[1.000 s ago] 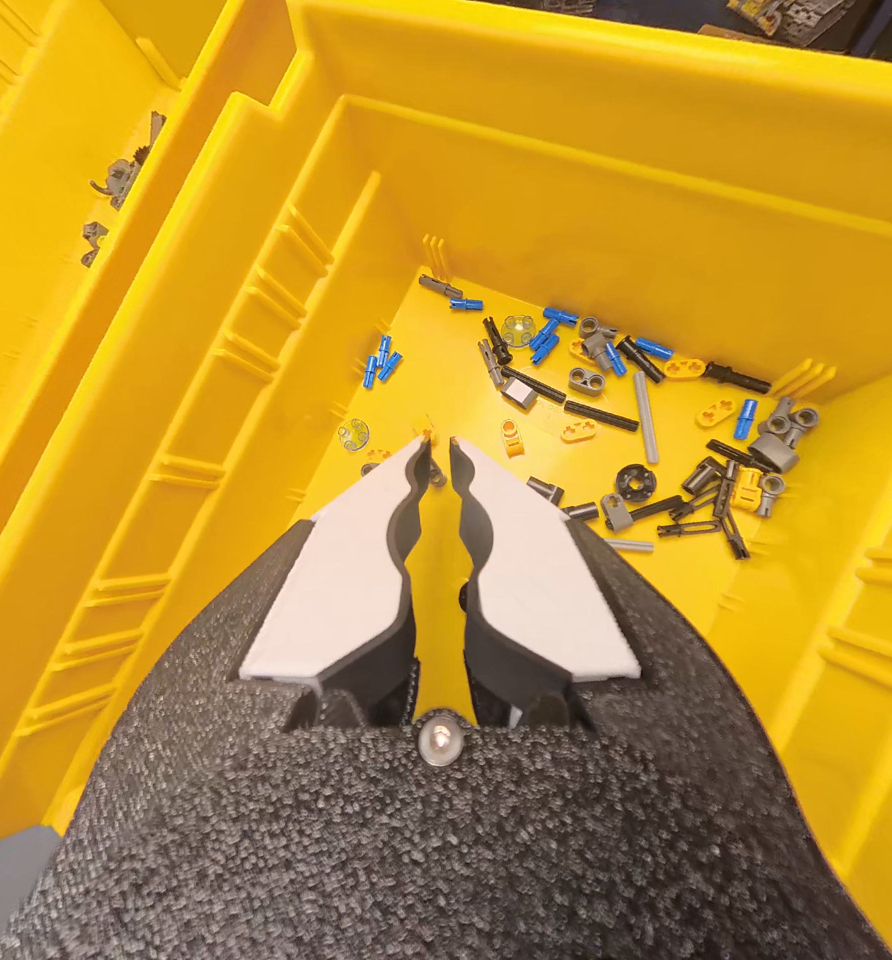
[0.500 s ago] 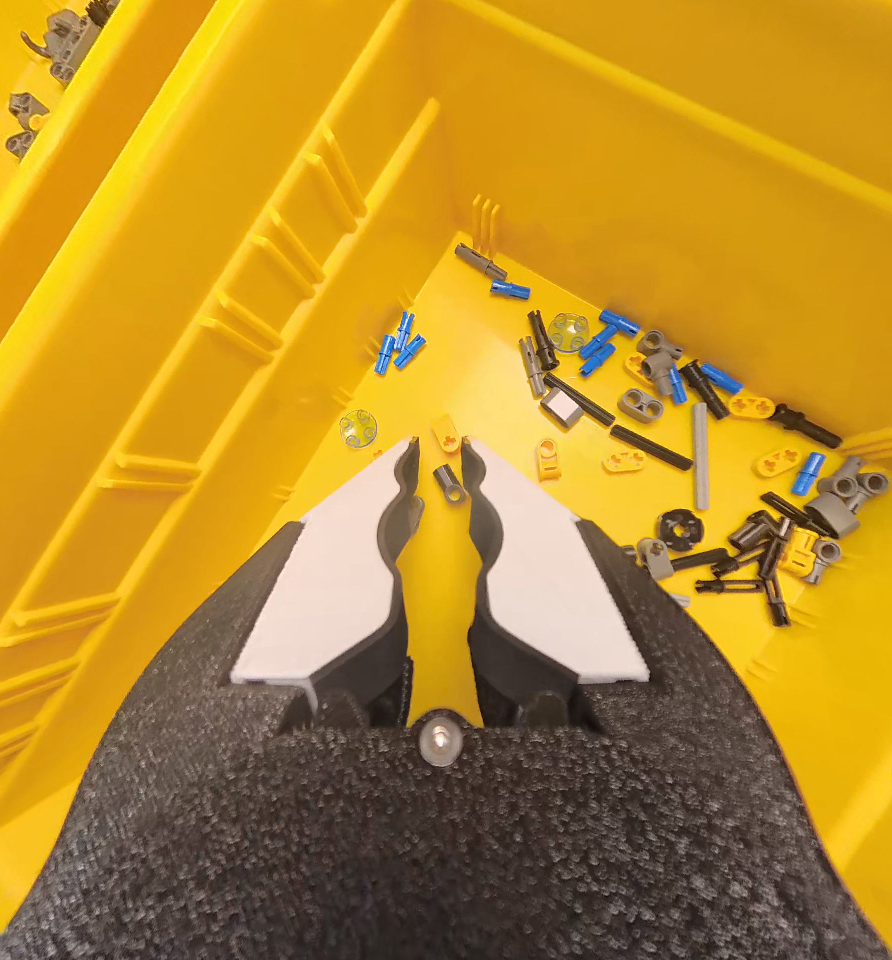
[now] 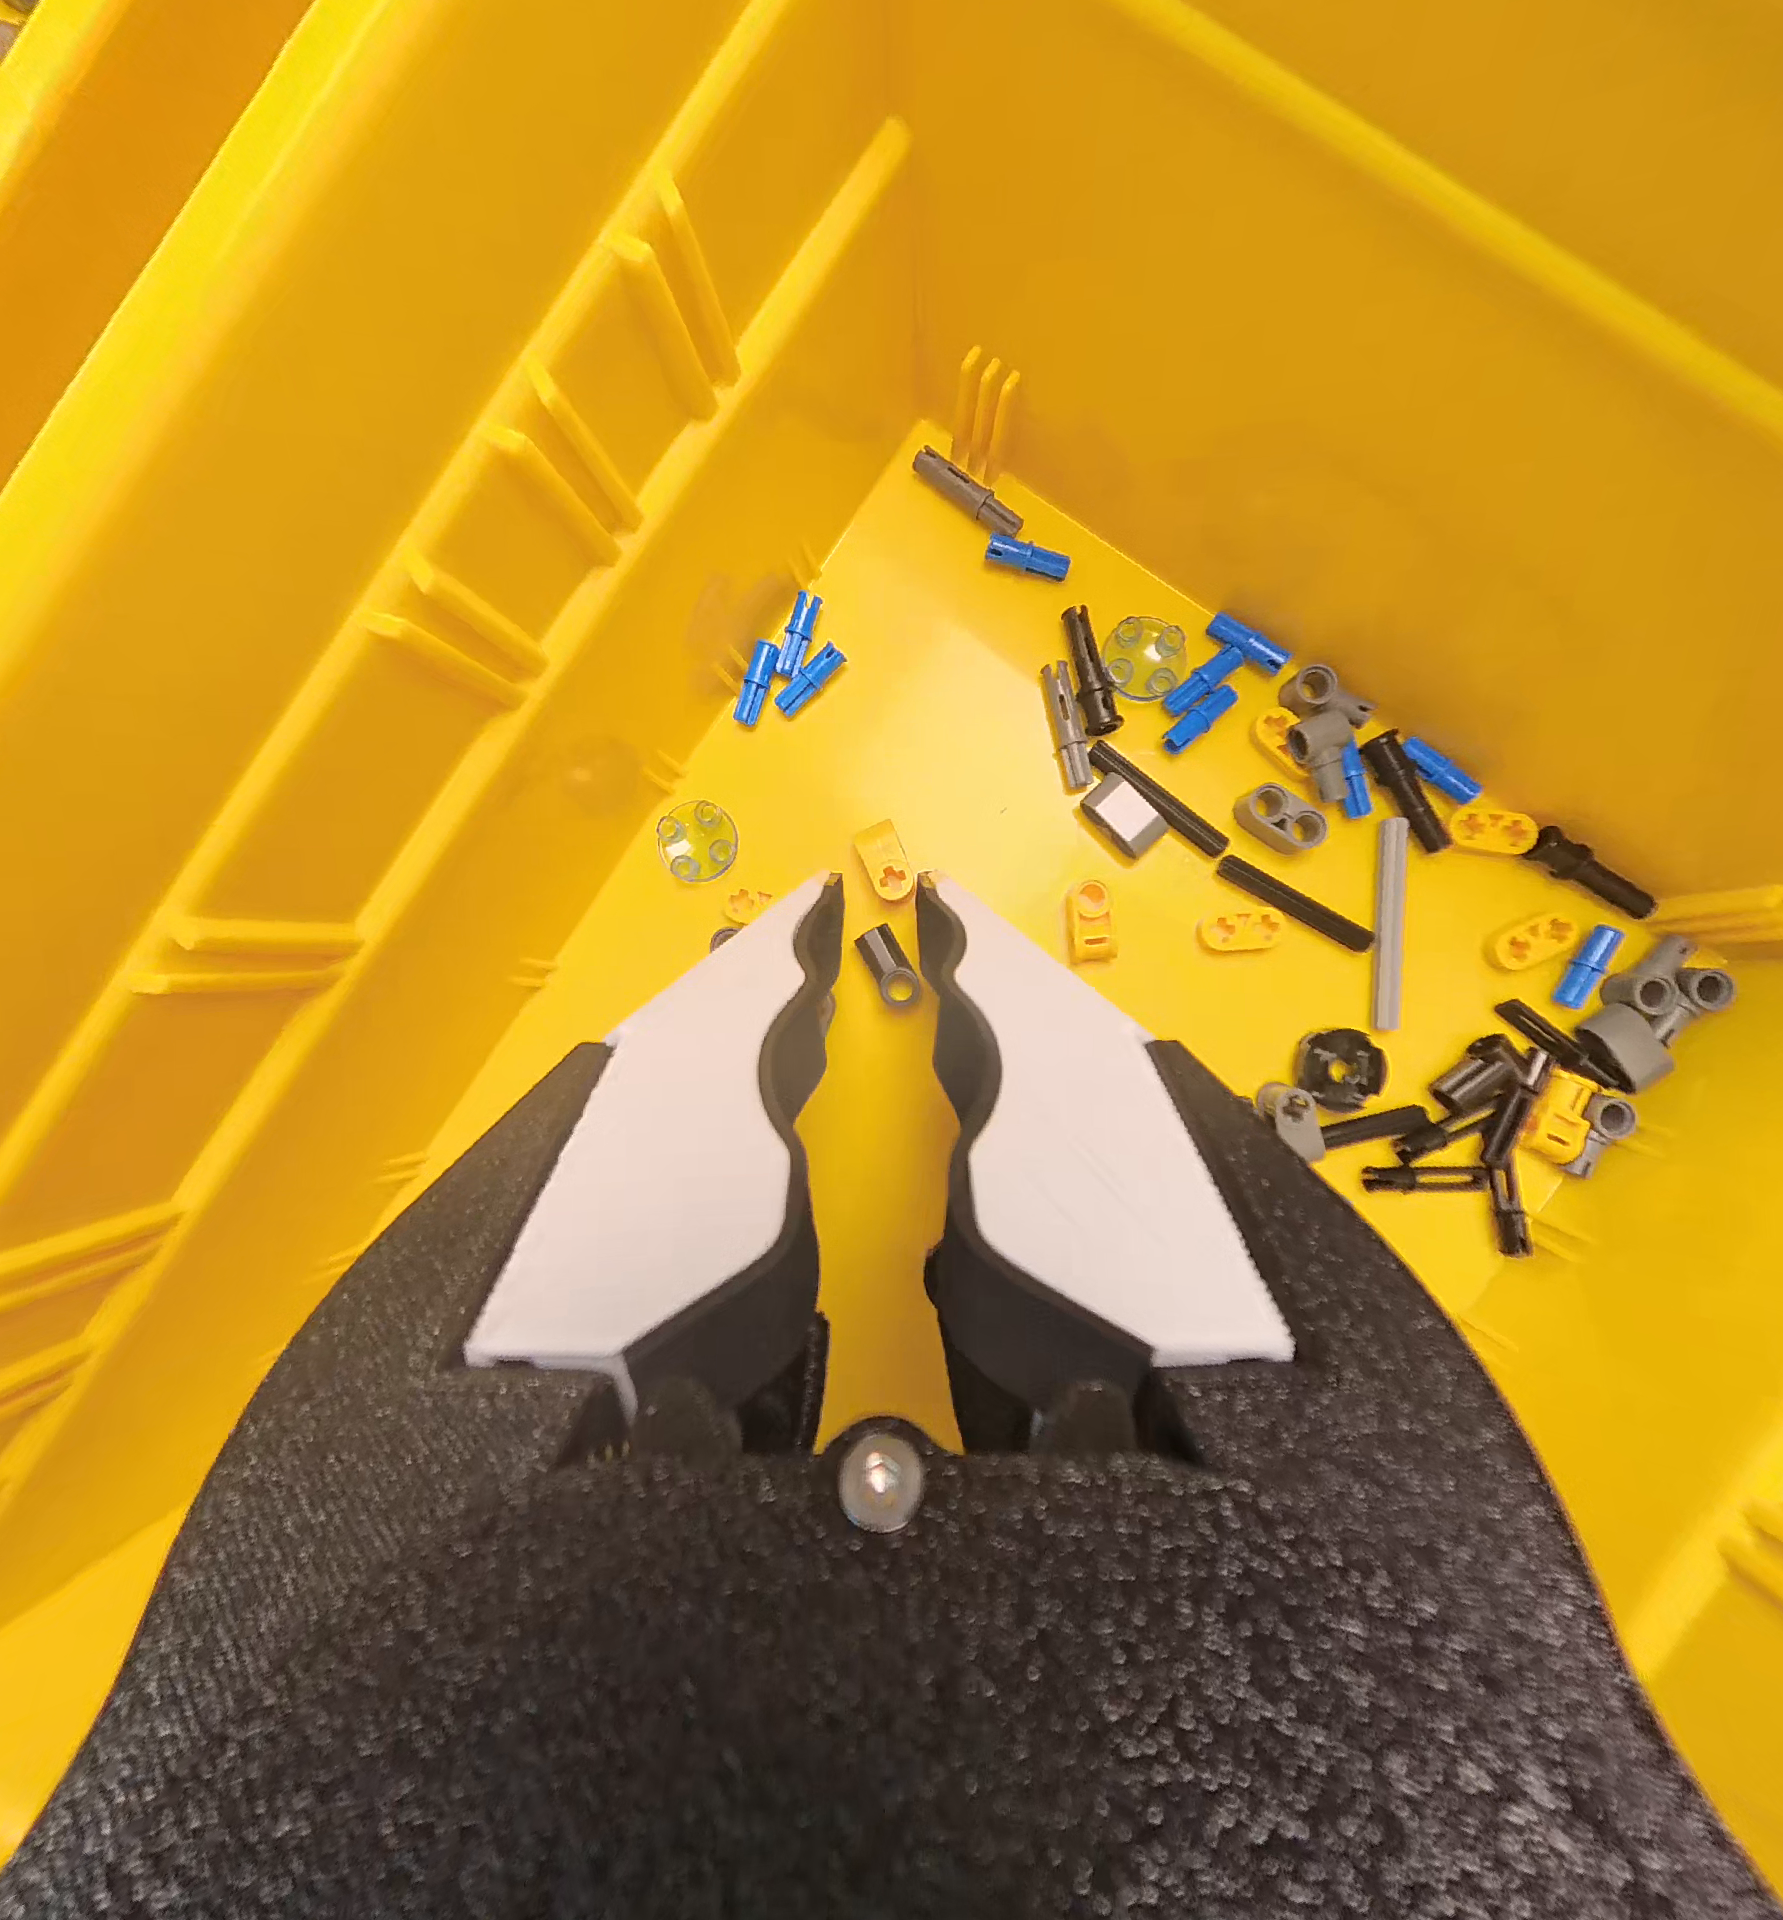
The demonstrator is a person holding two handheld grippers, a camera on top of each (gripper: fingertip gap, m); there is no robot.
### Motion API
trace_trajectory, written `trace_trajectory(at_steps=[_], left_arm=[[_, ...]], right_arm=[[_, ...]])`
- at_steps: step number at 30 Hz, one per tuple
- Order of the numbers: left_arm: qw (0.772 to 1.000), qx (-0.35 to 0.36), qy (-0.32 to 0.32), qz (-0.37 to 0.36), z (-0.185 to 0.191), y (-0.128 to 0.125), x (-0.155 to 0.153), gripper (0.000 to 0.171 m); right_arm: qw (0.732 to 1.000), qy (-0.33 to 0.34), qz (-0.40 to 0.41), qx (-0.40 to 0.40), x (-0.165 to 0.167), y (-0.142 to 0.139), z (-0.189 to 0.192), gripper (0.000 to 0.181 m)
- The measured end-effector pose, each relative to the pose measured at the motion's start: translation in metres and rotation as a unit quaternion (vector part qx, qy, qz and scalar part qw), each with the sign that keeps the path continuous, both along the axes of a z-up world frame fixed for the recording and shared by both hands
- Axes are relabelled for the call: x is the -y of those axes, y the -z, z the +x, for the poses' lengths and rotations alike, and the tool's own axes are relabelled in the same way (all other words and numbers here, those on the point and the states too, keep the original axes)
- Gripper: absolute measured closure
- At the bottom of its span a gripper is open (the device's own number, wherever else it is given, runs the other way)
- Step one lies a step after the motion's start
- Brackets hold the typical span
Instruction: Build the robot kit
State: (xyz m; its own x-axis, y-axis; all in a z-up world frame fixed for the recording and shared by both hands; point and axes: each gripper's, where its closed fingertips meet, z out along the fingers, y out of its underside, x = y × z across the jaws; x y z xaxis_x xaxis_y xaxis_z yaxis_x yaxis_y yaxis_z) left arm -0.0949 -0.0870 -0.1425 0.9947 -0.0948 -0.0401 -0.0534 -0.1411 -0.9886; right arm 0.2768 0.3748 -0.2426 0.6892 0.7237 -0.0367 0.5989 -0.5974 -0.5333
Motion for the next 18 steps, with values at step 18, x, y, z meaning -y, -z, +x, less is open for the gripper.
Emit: trace_trajectory(at_steps=[18], left_arm=[[1.000, 0.015, 0.003, 0.018, -0.002, -0.006, 0.005, 0.126]], right_arm=[[0.998, -0.009, 0.062, -0.027, -0.005, -0.033, -0.007, 0.174]])
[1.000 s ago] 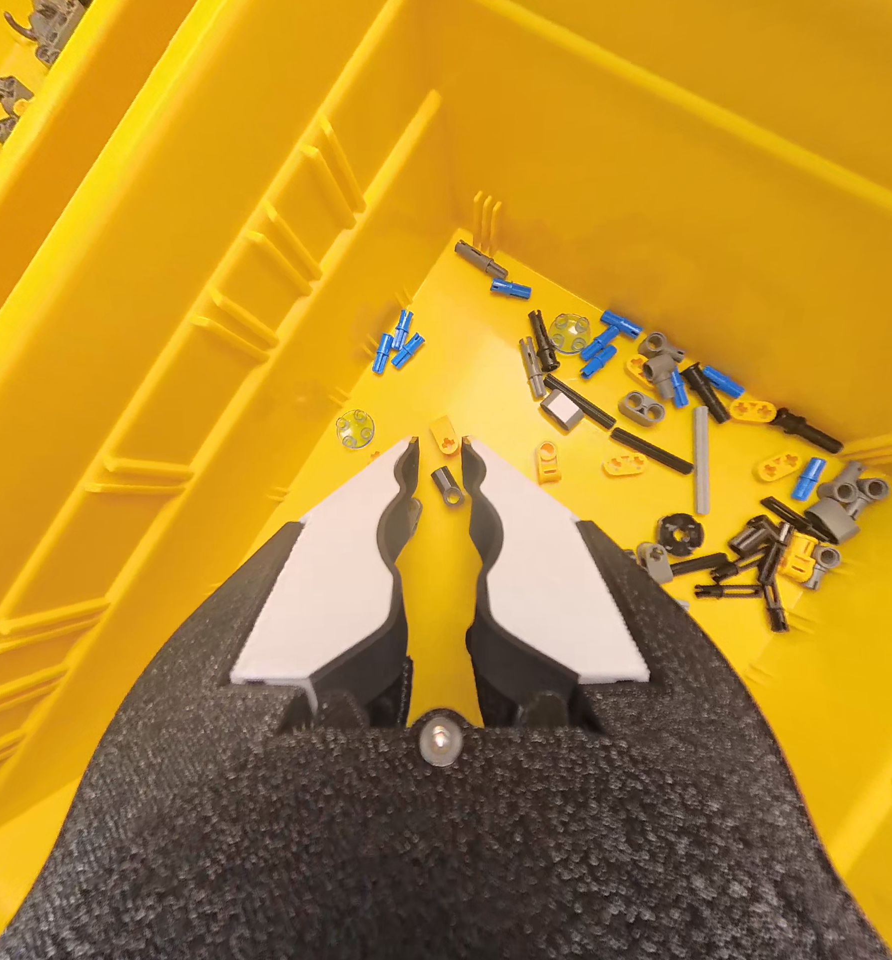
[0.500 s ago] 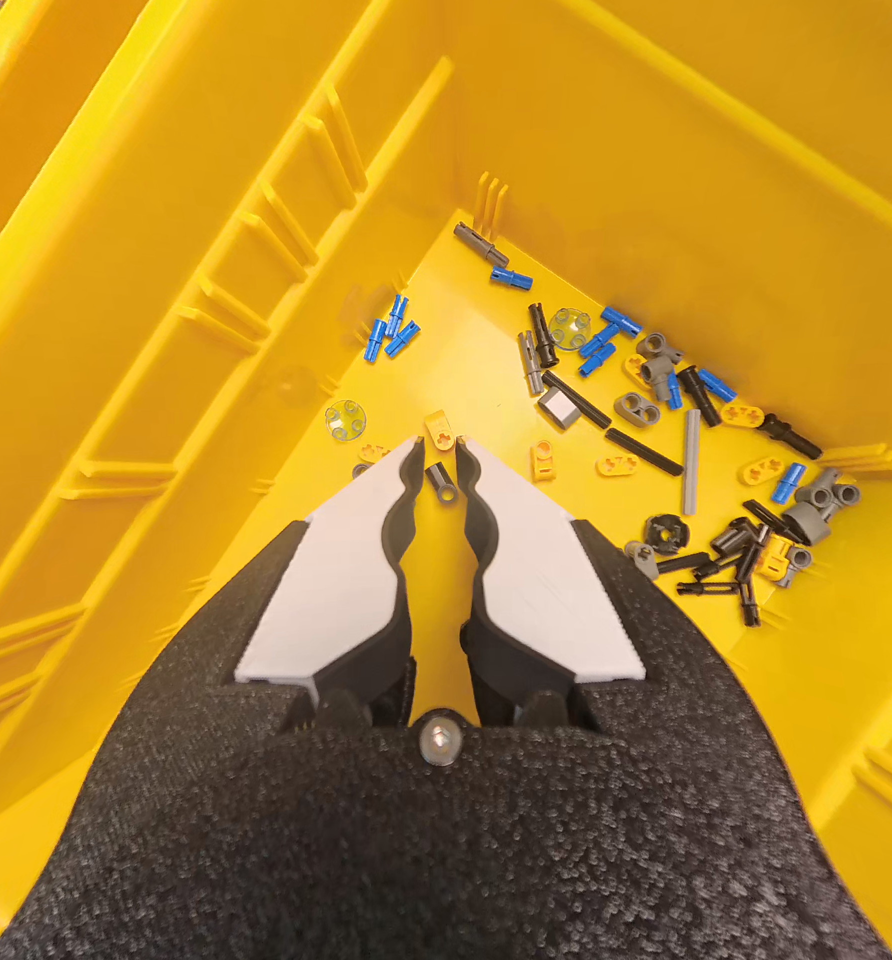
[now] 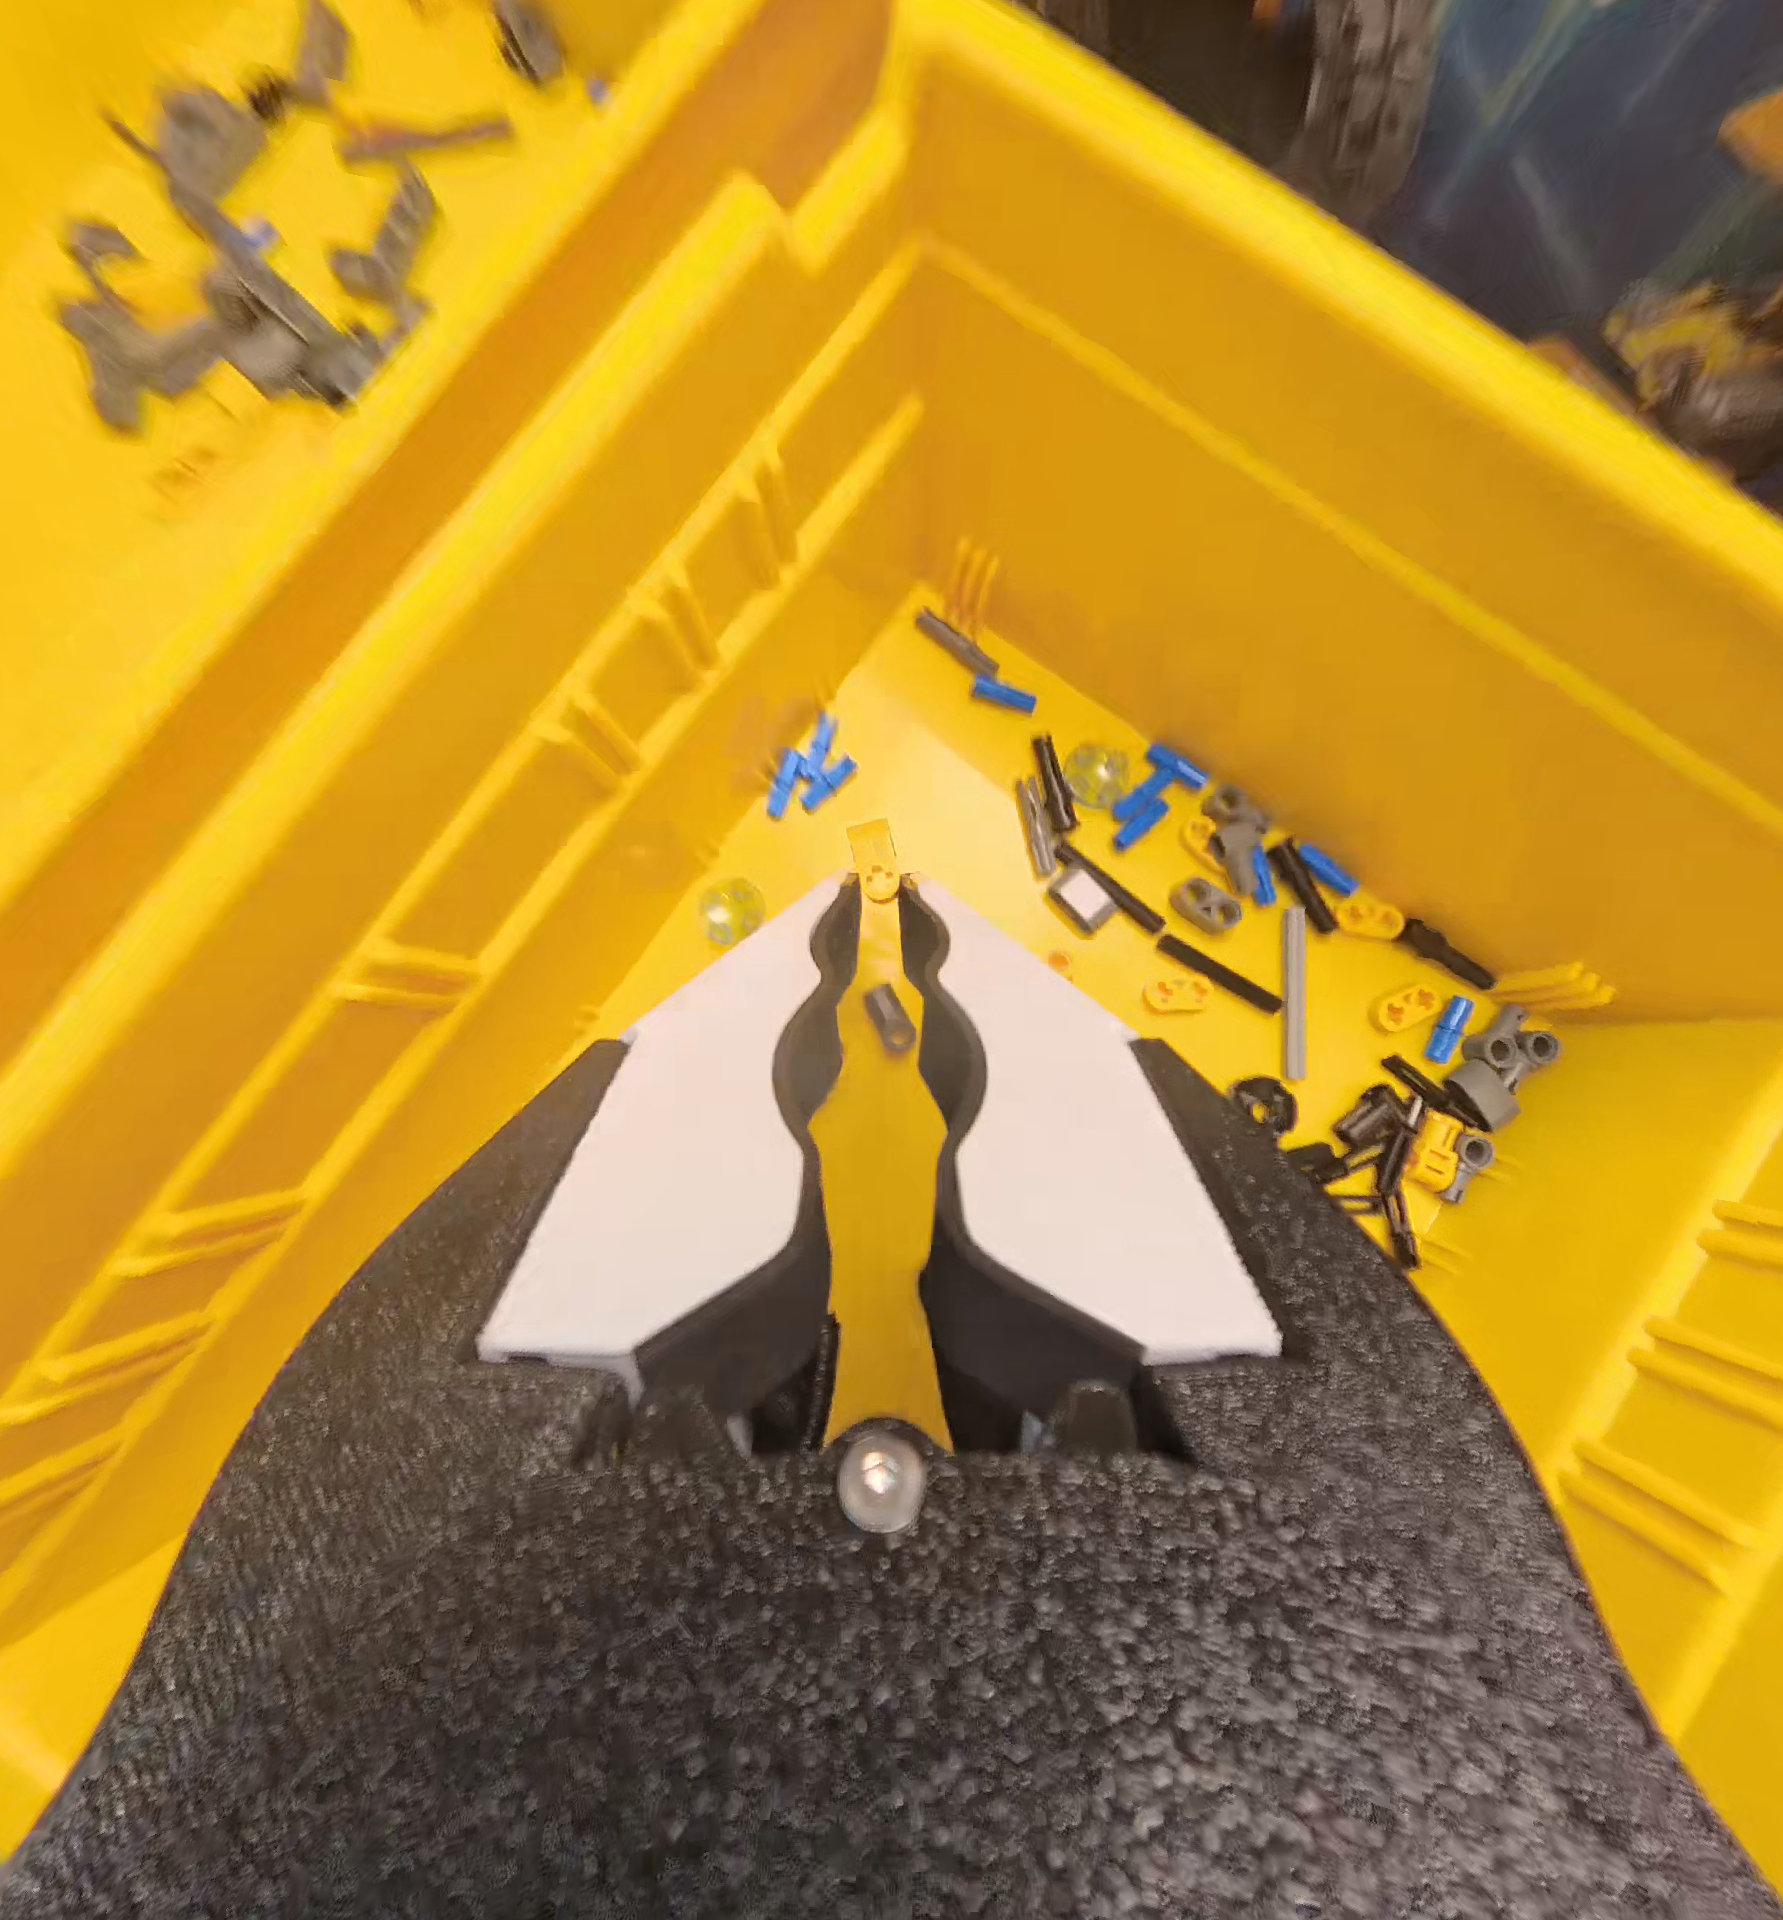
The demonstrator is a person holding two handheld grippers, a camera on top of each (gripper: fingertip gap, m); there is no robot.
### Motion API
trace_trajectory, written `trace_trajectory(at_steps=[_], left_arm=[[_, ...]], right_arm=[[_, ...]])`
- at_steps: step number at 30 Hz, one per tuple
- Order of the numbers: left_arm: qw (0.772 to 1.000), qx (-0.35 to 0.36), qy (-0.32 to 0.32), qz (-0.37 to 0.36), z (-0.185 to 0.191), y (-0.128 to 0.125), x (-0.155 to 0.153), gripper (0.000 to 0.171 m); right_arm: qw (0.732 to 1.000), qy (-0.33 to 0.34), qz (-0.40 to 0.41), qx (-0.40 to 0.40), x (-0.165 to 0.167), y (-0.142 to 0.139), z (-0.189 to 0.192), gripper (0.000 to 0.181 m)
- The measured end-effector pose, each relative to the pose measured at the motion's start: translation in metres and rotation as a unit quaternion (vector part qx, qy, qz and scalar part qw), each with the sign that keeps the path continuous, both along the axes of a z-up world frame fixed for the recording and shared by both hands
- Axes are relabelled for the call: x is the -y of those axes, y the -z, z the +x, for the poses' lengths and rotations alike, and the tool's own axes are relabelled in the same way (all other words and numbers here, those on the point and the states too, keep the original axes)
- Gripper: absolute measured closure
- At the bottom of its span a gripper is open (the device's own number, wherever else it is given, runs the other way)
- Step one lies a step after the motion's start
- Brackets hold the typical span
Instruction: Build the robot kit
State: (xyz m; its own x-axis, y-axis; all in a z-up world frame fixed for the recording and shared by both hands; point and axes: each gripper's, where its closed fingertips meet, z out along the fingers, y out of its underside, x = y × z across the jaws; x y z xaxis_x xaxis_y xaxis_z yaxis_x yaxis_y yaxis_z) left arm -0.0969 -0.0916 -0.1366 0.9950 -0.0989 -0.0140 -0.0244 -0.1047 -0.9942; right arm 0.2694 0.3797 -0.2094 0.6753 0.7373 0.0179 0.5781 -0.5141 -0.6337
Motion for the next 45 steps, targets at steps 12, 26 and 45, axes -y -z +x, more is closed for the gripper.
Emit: trace_trajectory(at_steps=[12, 26, 45], left_arm=[[1.000, 0.006, 0.007, 0.012, 0.001, -0.004, 0.003, 0.125], [0.994, -0.029, 0.106, 0.018, 0.046, -0.012, 0.002, 0.126], [0.877, -0.212, 0.347, -0.256, 0.136, 0.108, -0.032, 0.145]], right_arm=[[0.857, -0.265, -0.069, -0.436, 0.211, -0.196, -0.113, 0.174], [0.840, -0.482, -0.018, -0.248, 0.393, -0.067, -0.194, 0.174], [0.810, -0.581, 0.077, -0.029, 0.431, 0.038, -0.234, 0.173]])
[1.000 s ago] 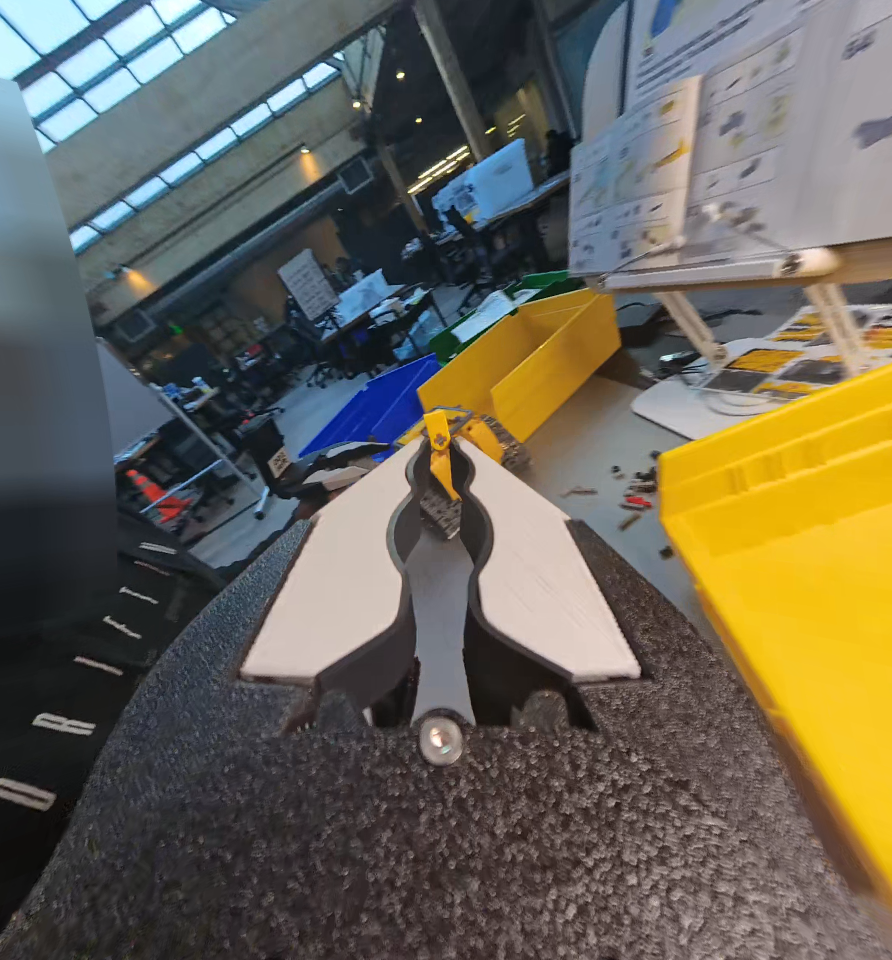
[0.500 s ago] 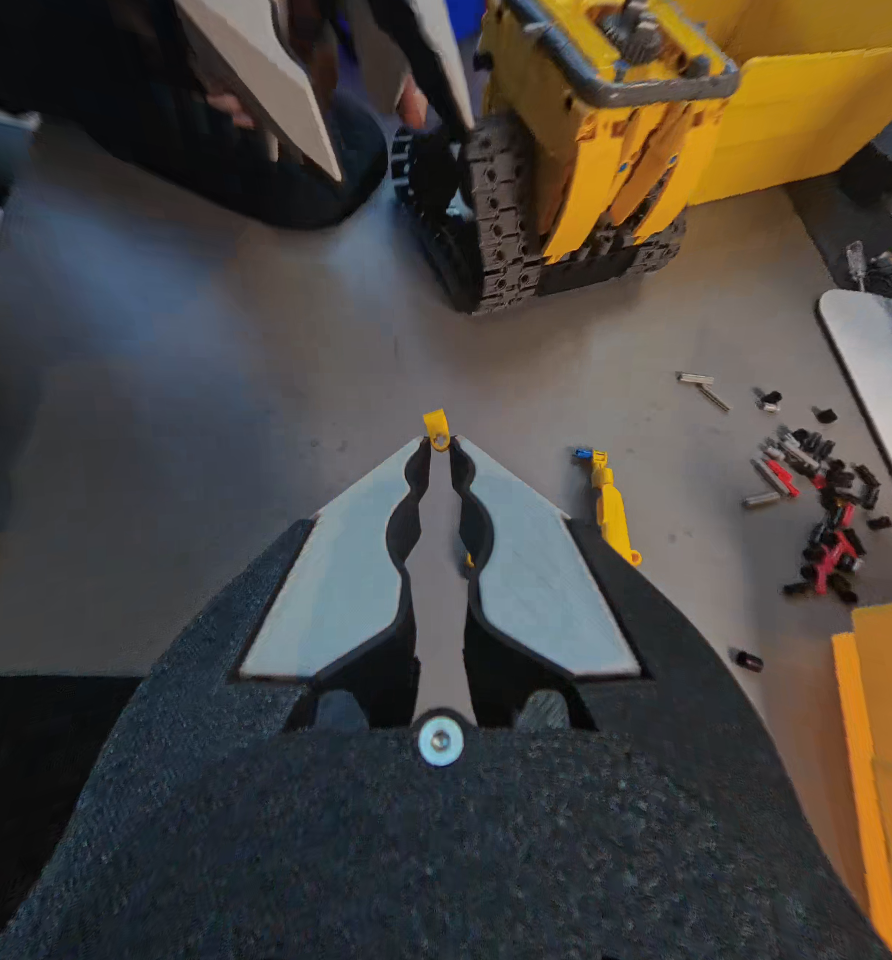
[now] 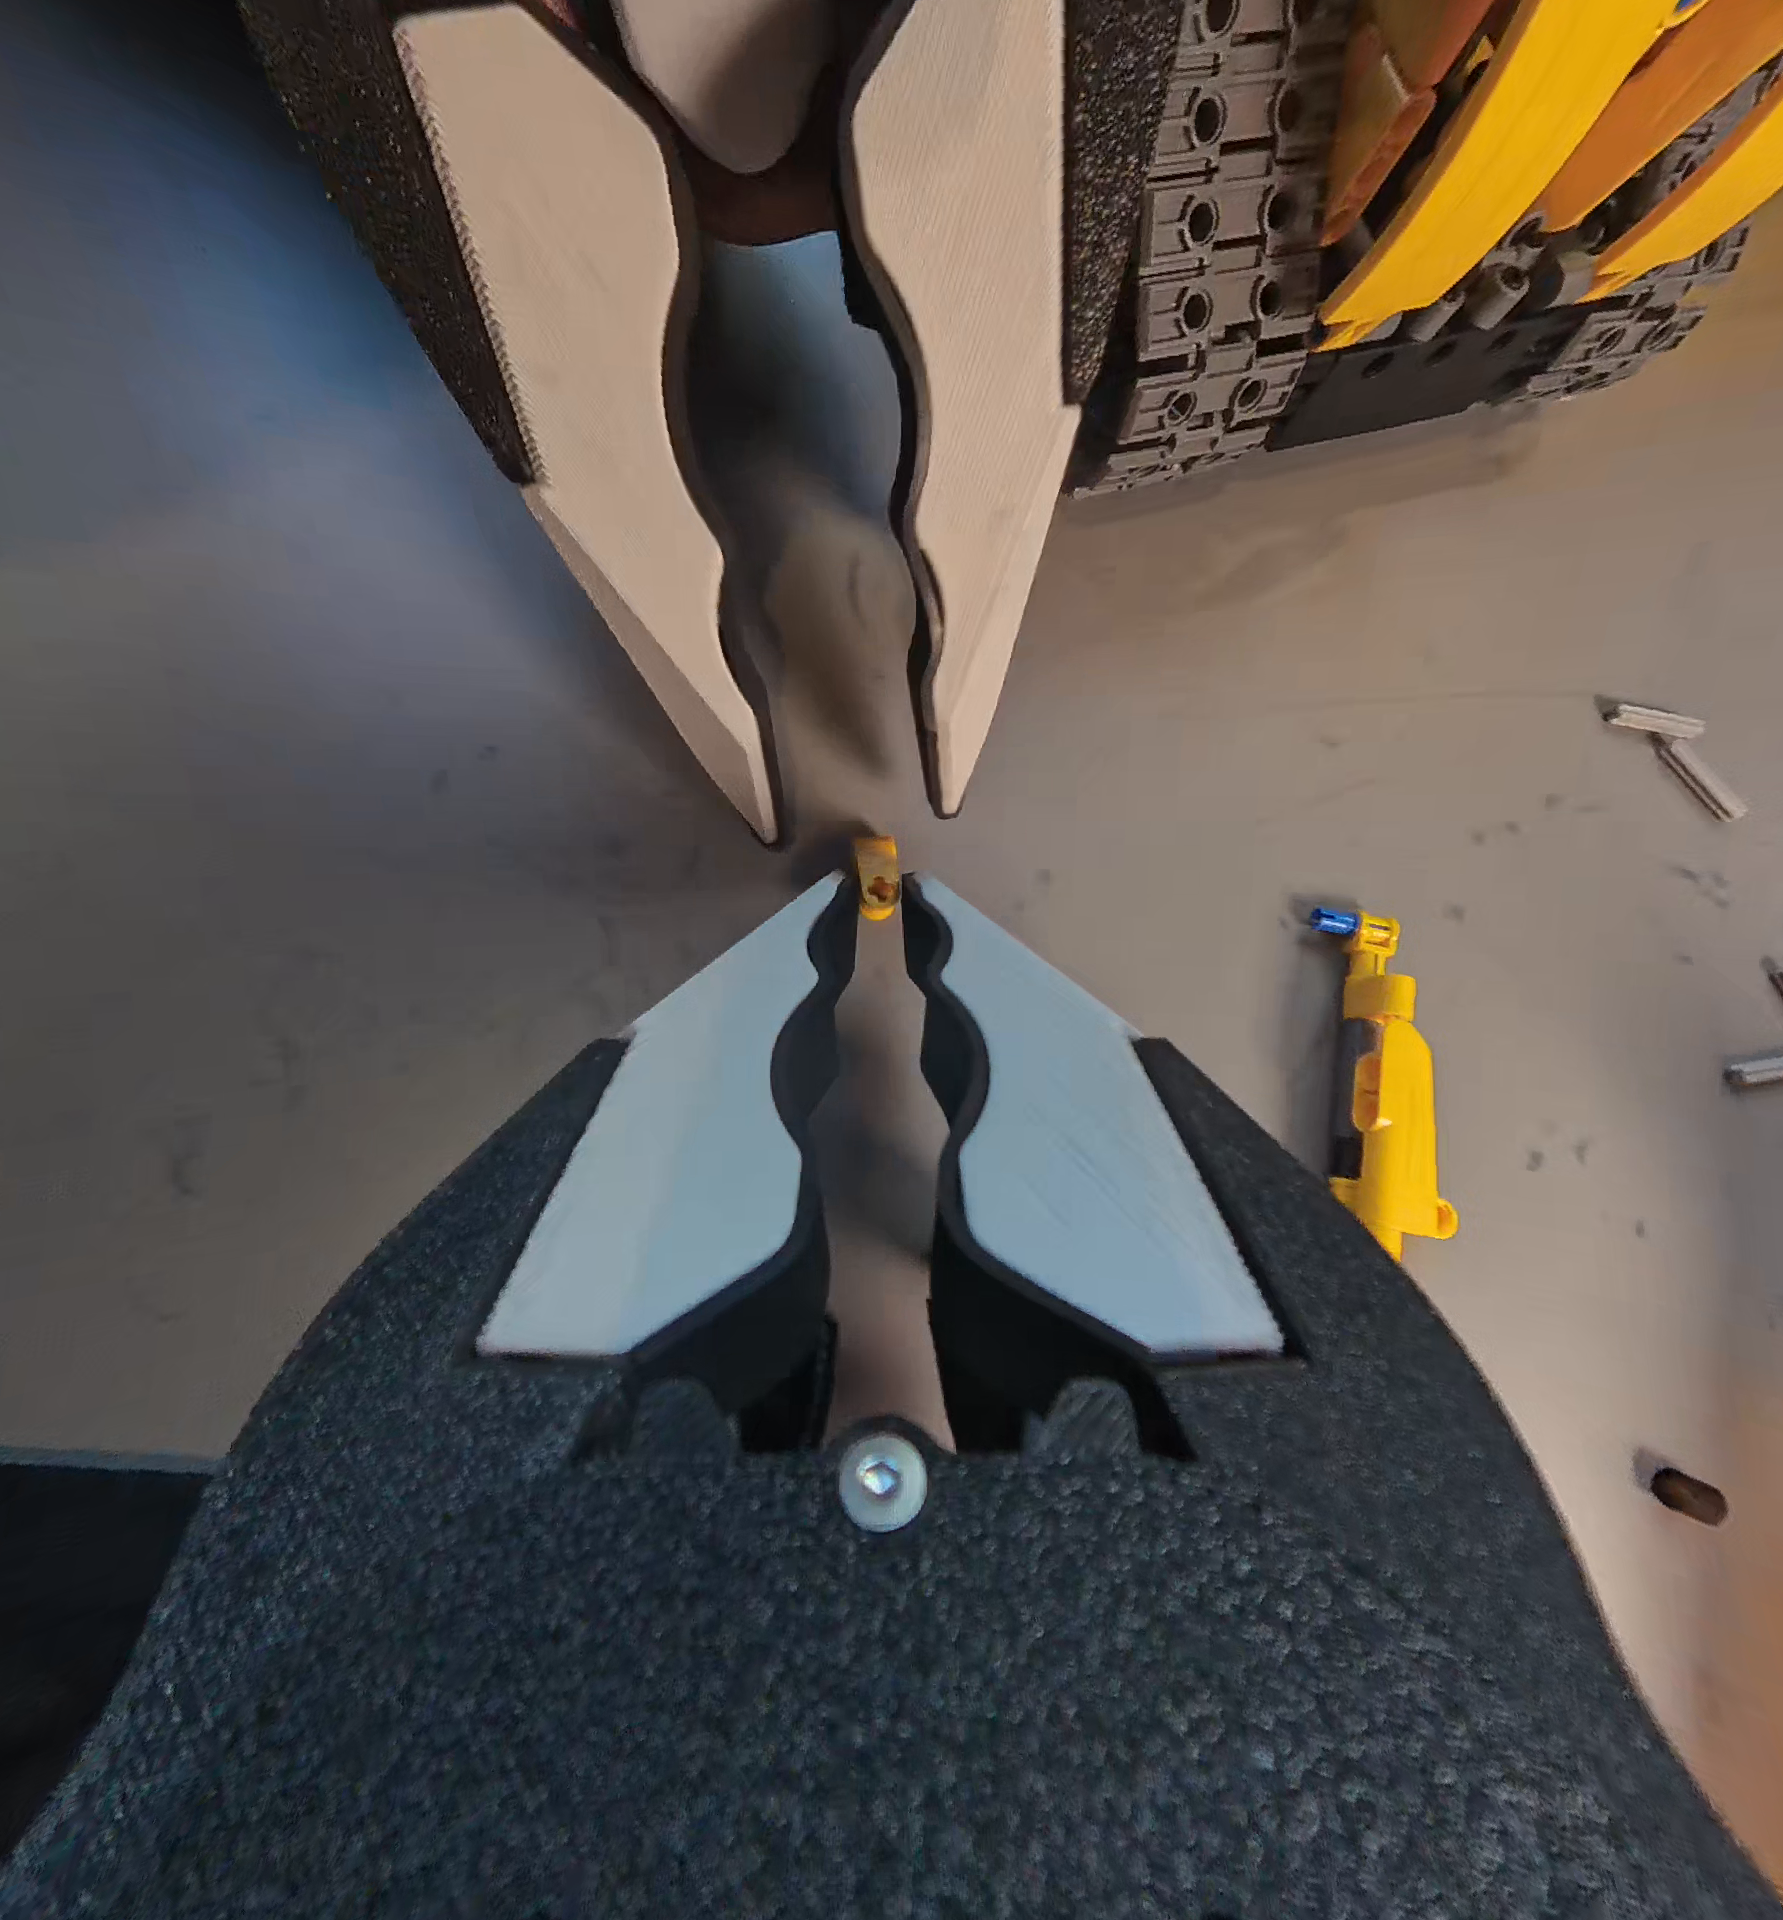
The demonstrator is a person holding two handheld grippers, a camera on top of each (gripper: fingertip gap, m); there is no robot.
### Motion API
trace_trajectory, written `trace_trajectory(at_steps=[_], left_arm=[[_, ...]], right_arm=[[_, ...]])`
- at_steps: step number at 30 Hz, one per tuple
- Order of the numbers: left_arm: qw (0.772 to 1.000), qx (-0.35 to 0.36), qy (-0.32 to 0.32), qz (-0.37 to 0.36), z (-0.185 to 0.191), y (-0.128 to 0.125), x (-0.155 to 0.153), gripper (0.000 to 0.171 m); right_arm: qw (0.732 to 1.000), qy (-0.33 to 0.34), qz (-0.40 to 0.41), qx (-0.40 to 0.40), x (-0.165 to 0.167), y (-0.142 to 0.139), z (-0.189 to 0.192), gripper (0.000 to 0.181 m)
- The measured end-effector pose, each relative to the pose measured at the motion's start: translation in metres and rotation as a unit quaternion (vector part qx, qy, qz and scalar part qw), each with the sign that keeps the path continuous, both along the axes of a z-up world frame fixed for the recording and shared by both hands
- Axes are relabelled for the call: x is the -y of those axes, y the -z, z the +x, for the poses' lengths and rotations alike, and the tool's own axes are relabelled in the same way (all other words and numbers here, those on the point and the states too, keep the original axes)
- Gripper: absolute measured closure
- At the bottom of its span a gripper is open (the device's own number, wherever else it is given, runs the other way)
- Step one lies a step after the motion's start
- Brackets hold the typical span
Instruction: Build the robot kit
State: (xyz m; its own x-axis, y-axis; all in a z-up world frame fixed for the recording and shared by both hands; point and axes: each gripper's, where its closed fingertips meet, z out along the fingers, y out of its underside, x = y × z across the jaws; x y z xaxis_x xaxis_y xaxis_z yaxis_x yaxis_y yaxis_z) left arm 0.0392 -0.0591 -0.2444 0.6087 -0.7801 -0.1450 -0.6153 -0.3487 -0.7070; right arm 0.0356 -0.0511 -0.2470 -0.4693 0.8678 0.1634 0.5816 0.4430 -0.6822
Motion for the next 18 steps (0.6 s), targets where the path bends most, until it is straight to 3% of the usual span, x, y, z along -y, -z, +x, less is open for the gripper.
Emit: trace_trajectory(at_steps=[12, 18], left_arm=[[1.000, 0.002, 0.009, -0.015, 0.004, 0.007, 0.001, 0.158], [1.000, -0.003, 0.009, -0.008, 0.003, 0.007, 0.001, 0.164]], right_arm=[[1.000, 0.010, 0.005, -0.011, -0.003, -0.001, 0.002, 0.167], [0.996, 0.028, -0.029, -0.079, -0.015, -0.030, 0.002, 0.164]])
